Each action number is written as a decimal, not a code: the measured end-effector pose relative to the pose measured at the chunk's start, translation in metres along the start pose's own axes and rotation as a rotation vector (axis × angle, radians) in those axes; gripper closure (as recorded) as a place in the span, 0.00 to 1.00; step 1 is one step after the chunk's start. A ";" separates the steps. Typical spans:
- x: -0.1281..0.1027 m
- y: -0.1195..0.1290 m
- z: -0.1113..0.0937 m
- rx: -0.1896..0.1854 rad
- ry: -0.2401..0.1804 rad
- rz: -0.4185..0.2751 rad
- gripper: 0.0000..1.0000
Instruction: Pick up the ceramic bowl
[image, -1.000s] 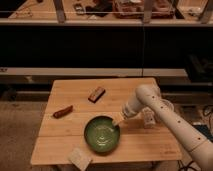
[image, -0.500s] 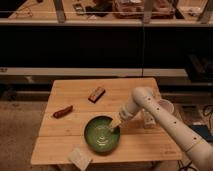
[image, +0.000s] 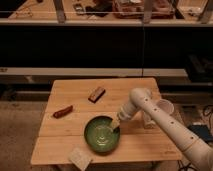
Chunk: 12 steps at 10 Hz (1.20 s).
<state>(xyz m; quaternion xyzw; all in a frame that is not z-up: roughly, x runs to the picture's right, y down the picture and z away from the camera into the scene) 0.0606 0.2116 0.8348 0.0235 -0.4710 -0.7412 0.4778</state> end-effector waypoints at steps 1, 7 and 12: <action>-0.001 0.000 0.001 -0.001 -0.003 0.000 0.90; 0.015 -0.032 -0.032 0.138 -0.004 0.087 0.97; 0.030 -0.073 -0.110 0.335 0.007 0.201 0.97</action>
